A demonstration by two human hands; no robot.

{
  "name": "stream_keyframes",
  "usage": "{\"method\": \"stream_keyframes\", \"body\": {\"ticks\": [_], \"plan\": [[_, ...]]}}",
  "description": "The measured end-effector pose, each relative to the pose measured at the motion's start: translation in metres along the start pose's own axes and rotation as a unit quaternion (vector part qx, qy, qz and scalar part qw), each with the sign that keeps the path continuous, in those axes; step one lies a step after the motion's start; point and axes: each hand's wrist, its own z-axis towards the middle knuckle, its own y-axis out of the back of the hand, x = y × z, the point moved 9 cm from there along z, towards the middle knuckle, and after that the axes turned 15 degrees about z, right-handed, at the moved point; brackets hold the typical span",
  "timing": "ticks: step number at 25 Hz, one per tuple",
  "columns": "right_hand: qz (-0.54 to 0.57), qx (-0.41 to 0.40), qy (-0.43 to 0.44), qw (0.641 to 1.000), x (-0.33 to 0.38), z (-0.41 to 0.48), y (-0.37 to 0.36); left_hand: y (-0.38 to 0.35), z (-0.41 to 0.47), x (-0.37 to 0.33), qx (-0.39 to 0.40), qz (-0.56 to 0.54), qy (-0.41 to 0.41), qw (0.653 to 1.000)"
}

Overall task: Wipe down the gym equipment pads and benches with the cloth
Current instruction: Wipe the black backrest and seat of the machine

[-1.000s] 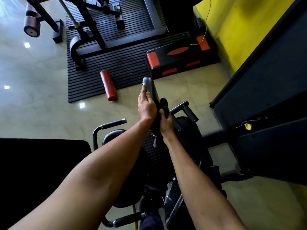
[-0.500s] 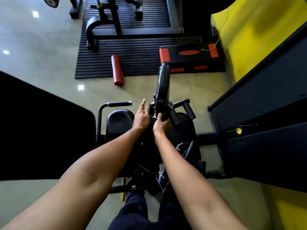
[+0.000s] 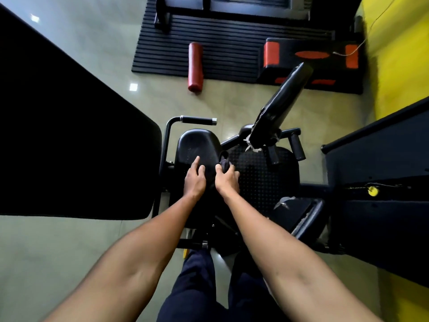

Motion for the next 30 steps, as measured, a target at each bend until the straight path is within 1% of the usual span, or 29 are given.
{"method": "stream_keyframes", "body": {"ticks": [3, 6, 7, 9, 10, 12, 14, 16, 17, 19, 20, 21, 23, 25, 26, 27, 30], "plan": [[-0.075, 0.018, 0.036, 0.996, 0.002, 0.015, -0.030, 0.010, 0.025, 0.038, -0.035, -0.008, 0.022, 0.999], [-0.146, 0.033, 0.114, 0.982, 0.012, 0.028, -0.060, 0.016, 0.047, 0.070, -0.062, -0.008, 0.047, 0.997], [-0.169, 0.039, 0.140, 0.975, 0.015, 0.033, -0.072, 0.015, 0.055, 0.079, -0.063, -0.003, 0.041, 0.997], [-0.237, 0.054, 0.163, 0.956, 0.012, 0.041, -0.094, 0.011, 0.071, 0.091, -0.071, 0.024, 0.005, 0.997], [-0.285, 0.056, 0.173, 0.941, 0.005, 0.043, -0.104, 0.010, 0.077, 0.095, -0.082, 0.038, -0.011, 0.996], [-0.373, 0.047, 0.234, 0.897, -0.006, 0.042, -0.121, 0.010, 0.089, 0.104, -0.109, 0.040, -0.016, 0.993], [-0.409, 0.044, 0.321, 0.853, -0.016, 0.034, -0.134, 0.011, 0.096, 0.109, -0.125, 0.013, -0.009, 0.992], [-0.441, 0.048, 0.370, 0.816, -0.018, 0.043, -0.148, 0.009, 0.106, 0.114, -0.131, -0.017, -0.010, 0.991], [-0.450, 0.061, 0.379, 0.807, -0.011, 0.055, -0.156, 0.008, 0.112, 0.117, -0.131, -0.024, -0.008, 0.991], [-0.469, 0.102, 0.363, 0.798, 0.014, 0.080, -0.169, 0.007, 0.124, 0.122, -0.126, -0.022, -0.005, 0.992], [-0.472, 0.110, 0.351, 0.801, 0.026, 0.092, -0.170, 0.007, 0.127, 0.123, -0.126, -0.016, -0.007, 0.992], [-0.466, 0.102, 0.337, 0.812, 0.037, 0.103, -0.165, 0.007, 0.130, 0.122, -0.125, -0.003, -0.011, 0.992], [-0.428, 0.059, 0.311, 0.846, 0.040, 0.115, -0.140, 0.006, 0.134, 0.115, -0.115, 0.026, -0.015, 0.993], [-0.379, 0.009, 0.282, 0.881, 0.022, 0.107, -0.111, 0.009, 0.137, 0.107, -0.106, 0.049, -0.025, 0.993], [-0.366, 0.002, 0.271, 0.890, 0.010, 0.099, -0.103, 0.011, 0.138, 0.103, -0.103, 0.058, -0.022, 0.993], [-0.373, 0.006, 0.271, 0.888, 0.001, 0.091, -0.103, 0.012, 0.140, 0.099, -0.100, 0.070, -0.016, 0.992], [-0.426, 0.054, 0.315, 0.846, 0.006, 0.082, -0.134, 0.013, 0.139, 0.094, -0.111, 0.111, -0.005, 0.988]]}}
